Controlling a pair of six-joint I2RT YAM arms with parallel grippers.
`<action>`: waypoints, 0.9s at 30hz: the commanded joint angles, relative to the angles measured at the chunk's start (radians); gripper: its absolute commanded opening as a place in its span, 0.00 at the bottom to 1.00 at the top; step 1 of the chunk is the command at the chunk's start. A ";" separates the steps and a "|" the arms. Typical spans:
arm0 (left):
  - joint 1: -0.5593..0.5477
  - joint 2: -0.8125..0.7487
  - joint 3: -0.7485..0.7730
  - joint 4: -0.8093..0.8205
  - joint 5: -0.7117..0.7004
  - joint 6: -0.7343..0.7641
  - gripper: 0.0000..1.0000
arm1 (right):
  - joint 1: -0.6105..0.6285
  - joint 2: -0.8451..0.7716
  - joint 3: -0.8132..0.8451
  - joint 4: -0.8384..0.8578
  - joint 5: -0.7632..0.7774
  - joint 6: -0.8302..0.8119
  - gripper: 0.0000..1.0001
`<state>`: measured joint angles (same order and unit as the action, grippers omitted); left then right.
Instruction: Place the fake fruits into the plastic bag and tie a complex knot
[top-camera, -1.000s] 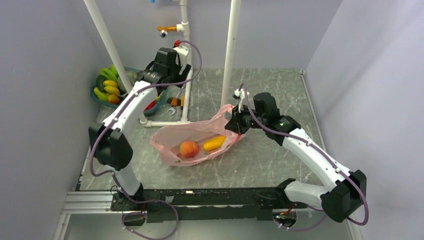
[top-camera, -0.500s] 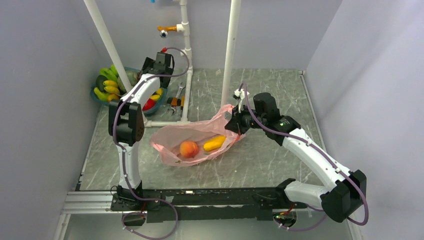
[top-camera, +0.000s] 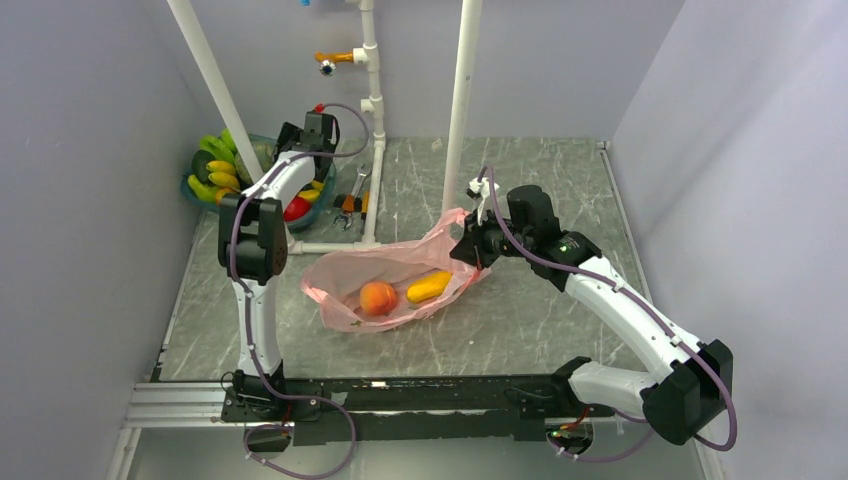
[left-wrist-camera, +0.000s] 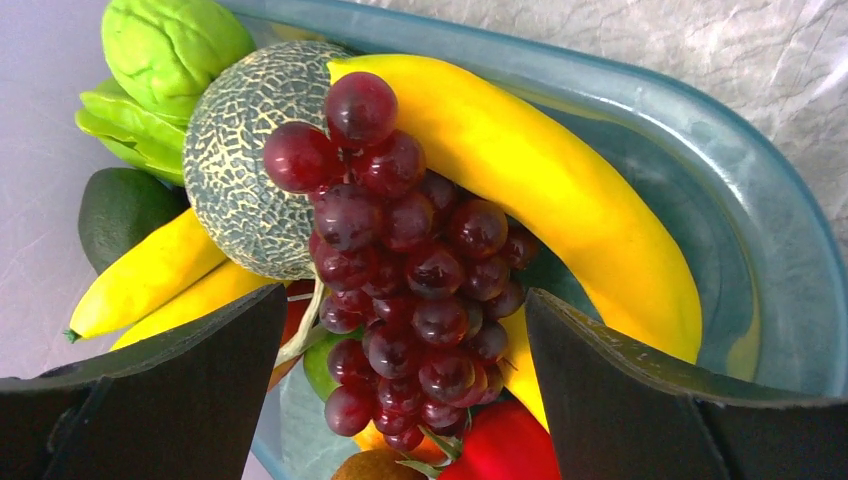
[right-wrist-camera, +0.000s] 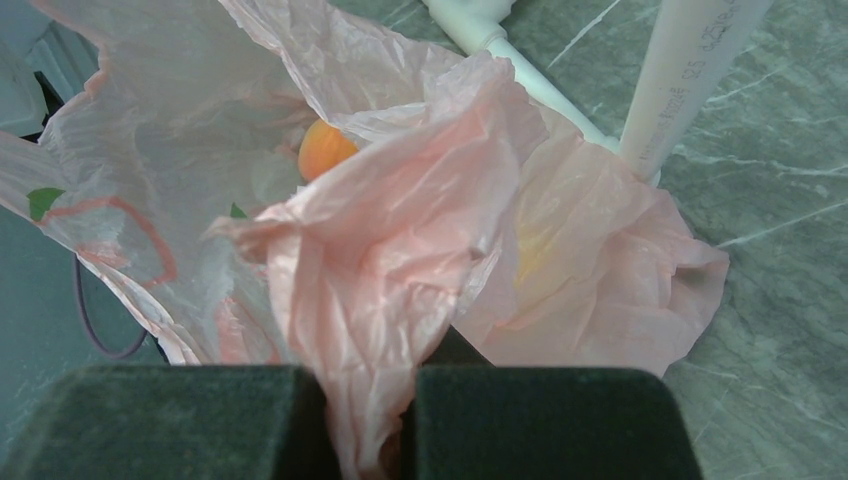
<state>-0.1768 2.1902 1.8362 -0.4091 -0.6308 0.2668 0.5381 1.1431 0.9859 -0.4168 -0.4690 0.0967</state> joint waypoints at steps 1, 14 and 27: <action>0.012 0.024 0.013 -0.003 -0.018 -0.029 0.94 | -0.007 -0.019 0.000 0.036 0.016 -0.008 0.00; 0.045 0.073 -0.007 0.019 -0.009 -0.030 0.76 | -0.012 -0.025 -0.002 0.034 0.019 -0.002 0.00; 0.045 -0.088 -0.108 0.076 -0.035 0.035 0.04 | -0.012 -0.025 -0.004 0.039 0.019 0.000 0.00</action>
<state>-0.1471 2.2131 1.7535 -0.3439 -0.6235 0.2859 0.5304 1.1431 0.9859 -0.4168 -0.4541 0.0971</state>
